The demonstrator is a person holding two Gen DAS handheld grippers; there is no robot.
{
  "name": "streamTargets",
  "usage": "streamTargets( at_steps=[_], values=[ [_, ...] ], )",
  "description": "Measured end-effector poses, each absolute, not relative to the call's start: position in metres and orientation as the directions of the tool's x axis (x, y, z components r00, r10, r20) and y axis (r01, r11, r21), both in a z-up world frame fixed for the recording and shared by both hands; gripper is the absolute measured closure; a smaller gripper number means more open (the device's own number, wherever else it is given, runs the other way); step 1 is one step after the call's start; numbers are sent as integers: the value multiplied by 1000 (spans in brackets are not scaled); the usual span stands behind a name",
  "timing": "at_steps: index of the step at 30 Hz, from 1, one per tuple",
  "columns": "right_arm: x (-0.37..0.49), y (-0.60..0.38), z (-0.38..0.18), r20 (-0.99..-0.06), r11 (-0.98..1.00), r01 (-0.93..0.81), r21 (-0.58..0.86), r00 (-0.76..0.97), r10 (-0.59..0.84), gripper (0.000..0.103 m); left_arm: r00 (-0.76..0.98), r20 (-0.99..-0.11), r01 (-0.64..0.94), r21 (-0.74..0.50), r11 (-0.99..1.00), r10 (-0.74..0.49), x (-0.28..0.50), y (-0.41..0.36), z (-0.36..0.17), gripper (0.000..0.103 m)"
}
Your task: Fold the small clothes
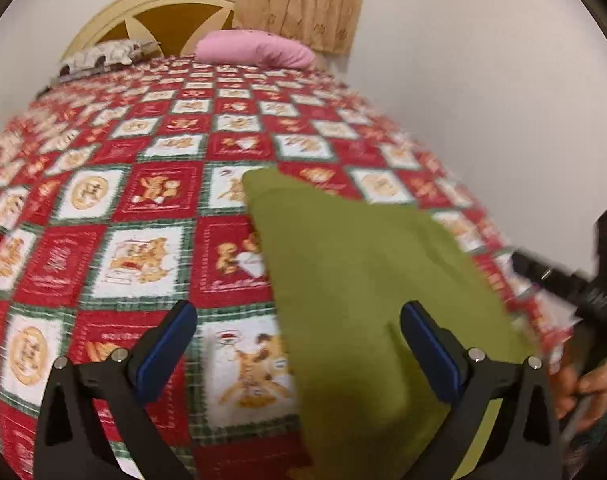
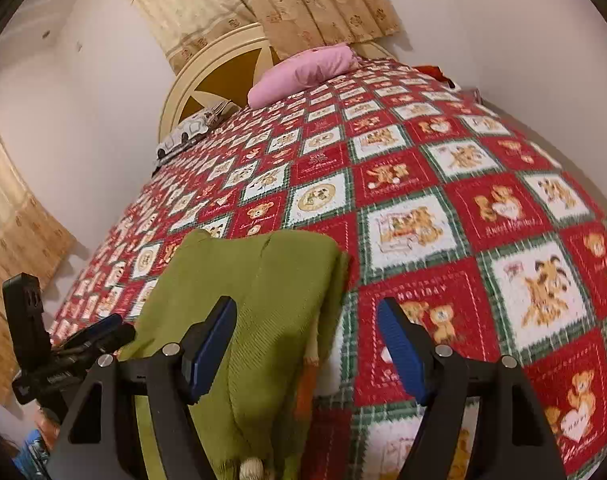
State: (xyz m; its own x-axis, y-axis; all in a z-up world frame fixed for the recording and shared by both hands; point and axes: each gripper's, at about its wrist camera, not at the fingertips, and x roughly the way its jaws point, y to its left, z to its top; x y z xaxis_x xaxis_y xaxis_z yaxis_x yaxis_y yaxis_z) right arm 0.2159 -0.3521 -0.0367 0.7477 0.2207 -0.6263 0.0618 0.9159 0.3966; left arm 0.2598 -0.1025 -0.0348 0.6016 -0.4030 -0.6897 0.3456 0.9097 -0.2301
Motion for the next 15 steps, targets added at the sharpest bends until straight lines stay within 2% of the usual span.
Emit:
streamTargets(
  at_steps=[5,7,10,12,15],
  values=[
    [227,-360,-56,-630,869,74,489,719,294,30,455,-733,319,-397,861,-506,286,-114,-61,0],
    [233,-354,-66,-639,864,56,501,697,325,30,420,-753,304,-409,860,-507,291,-119,-81,0],
    [242,-337,-82,-698,900,40,434,647,308,29,459,-729,336,-387,858,-509,284,-120,-82,0],
    [243,-330,-78,-703,910,17,414,641,307,27,465,-726,346,-377,859,-506,282,-121,-83,0],
    [246,-320,-80,-693,896,-57,440,614,379,27,470,-719,350,-381,856,-512,283,-122,-84,0]
  ],
)
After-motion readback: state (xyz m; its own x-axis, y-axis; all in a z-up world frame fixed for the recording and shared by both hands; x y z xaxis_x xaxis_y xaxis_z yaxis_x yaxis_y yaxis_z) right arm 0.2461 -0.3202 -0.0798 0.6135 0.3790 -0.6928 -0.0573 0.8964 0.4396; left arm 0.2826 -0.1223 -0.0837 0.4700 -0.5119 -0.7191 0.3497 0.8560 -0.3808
